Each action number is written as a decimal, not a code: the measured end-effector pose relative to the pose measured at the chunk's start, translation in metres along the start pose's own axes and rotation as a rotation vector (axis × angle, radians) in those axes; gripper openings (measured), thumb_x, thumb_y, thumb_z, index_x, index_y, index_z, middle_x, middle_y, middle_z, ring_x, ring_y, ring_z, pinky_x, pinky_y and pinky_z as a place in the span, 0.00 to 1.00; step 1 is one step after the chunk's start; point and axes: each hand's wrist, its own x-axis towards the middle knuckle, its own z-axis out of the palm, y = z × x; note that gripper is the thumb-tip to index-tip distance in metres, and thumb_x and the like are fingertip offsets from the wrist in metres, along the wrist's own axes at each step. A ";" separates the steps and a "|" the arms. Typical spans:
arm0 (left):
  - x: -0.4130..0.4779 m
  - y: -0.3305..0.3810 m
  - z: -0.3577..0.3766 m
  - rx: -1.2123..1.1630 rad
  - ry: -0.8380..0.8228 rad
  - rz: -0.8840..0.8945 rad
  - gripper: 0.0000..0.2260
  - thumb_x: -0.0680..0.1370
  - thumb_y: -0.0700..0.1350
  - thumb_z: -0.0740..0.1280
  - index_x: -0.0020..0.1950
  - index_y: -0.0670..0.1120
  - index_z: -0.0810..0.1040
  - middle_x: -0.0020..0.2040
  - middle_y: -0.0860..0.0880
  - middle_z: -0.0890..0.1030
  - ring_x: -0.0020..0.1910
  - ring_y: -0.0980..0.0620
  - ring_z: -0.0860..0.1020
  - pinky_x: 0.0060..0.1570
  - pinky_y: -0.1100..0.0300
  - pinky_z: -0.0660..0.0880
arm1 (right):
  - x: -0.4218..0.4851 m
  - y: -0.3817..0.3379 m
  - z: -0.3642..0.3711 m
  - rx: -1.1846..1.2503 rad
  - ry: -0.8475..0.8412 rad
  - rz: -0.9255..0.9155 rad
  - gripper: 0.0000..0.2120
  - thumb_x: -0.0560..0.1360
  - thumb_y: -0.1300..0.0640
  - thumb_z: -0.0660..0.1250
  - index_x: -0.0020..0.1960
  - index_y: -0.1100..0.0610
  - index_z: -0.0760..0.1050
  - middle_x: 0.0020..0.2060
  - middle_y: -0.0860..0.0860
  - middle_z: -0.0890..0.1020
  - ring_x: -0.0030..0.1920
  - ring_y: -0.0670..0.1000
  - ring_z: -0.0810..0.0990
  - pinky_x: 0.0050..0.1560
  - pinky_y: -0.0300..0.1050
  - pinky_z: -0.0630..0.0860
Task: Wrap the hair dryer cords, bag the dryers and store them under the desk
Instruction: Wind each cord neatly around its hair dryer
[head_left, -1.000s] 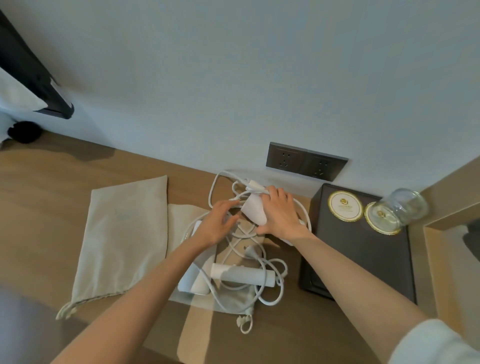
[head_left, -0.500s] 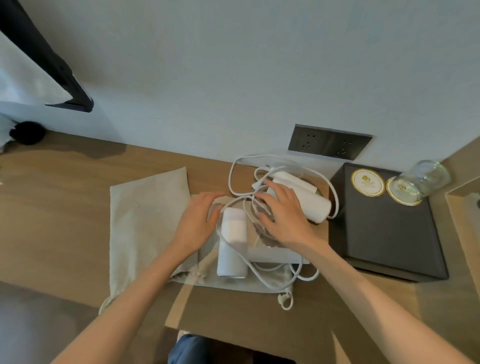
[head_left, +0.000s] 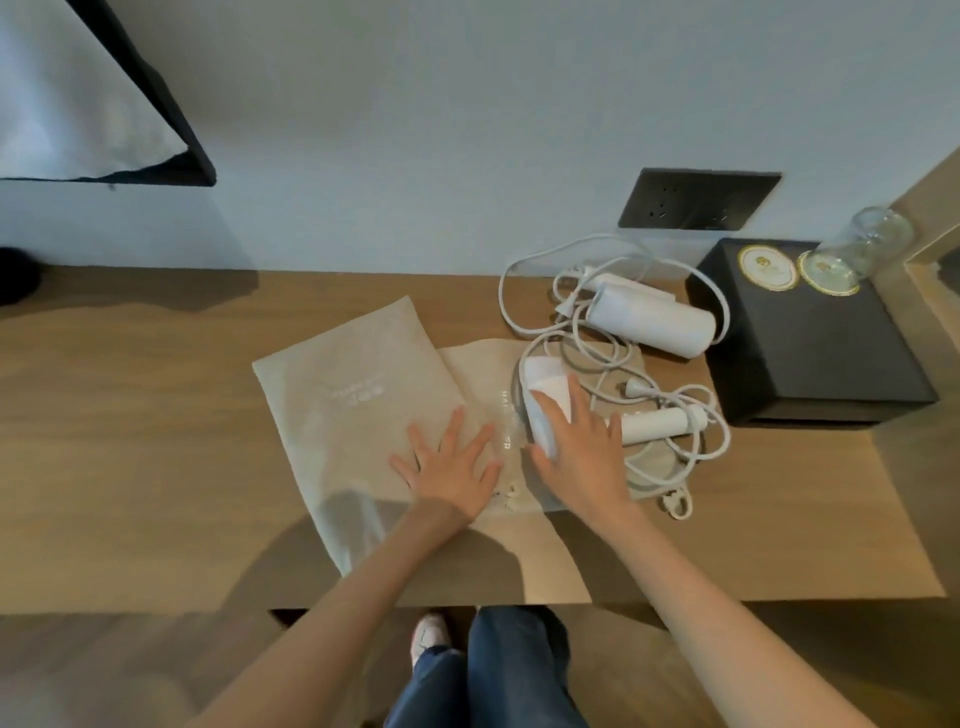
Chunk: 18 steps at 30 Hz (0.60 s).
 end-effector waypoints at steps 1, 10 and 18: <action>0.002 -0.001 0.001 0.013 0.009 0.007 0.24 0.80 0.62 0.48 0.75 0.66 0.45 0.77 0.57 0.38 0.73 0.32 0.36 0.65 0.28 0.41 | 0.001 0.000 0.002 0.007 0.021 0.005 0.29 0.75 0.44 0.61 0.74 0.45 0.59 0.76 0.58 0.54 0.63 0.64 0.72 0.66 0.60 0.61; 0.039 -0.019 -0.017 0.031 0.189 0.114 0.20 0.81 0.57 0.50 0.73 0.65 0.56 0.78 0.57 0.47 0.74 0.33 0.41 0.63 0.24 0.44 | 0.038 -0.026 0.012 0.109 0.196 0.127 0.27 0.76 0.46 0.61 0.73 0.46 0.60 0.74 0.58 0.58 0.61 0.64 0.70 0.60 0.54 0.64; 0.088 -0.021 -0.001 -0.055 0.744 0.268 0.10 0.75 0.50 0.59 0.49 0.50 0.78 0.48 0.48 0.73 0.52 0.42 0.72 0.55 0.44 0.68 | 0.074 -0.002 0.024 0.320 0.273 0.039 0.22 0.78 0.41 0.53 0.70 0.44 0.64 0.72 0.50 0.63 0.69 0.55 0.65 0.63 0.52 0.67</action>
